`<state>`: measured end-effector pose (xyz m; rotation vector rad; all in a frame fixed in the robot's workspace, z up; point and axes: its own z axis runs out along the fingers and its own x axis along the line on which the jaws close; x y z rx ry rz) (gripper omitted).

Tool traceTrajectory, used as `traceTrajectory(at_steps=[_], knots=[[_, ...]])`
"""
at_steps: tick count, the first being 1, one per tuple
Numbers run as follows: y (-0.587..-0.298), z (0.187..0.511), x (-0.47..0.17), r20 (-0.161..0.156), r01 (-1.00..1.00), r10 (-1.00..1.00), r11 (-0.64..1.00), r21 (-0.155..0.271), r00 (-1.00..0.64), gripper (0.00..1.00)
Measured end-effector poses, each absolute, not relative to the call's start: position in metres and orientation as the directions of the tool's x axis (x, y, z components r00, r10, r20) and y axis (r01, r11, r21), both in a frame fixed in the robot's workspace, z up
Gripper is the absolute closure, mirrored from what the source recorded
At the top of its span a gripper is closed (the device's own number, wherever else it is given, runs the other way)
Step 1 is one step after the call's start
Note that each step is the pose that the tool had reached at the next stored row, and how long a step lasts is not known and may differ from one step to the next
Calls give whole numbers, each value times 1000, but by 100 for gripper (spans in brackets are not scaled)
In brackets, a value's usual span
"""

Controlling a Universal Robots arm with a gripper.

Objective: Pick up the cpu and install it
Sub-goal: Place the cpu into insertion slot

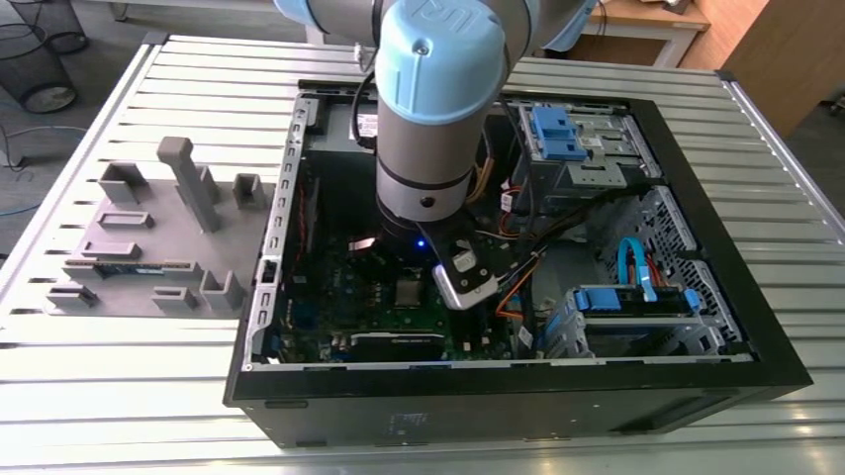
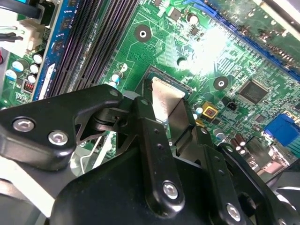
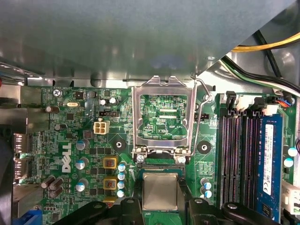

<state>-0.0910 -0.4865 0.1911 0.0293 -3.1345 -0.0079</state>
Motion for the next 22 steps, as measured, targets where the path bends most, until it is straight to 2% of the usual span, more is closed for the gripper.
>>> traceTrajectory(at_steps=[22], knots=[[-489, 191, -93, 7, -19, -19, 1000, 11, -1000, 61]])
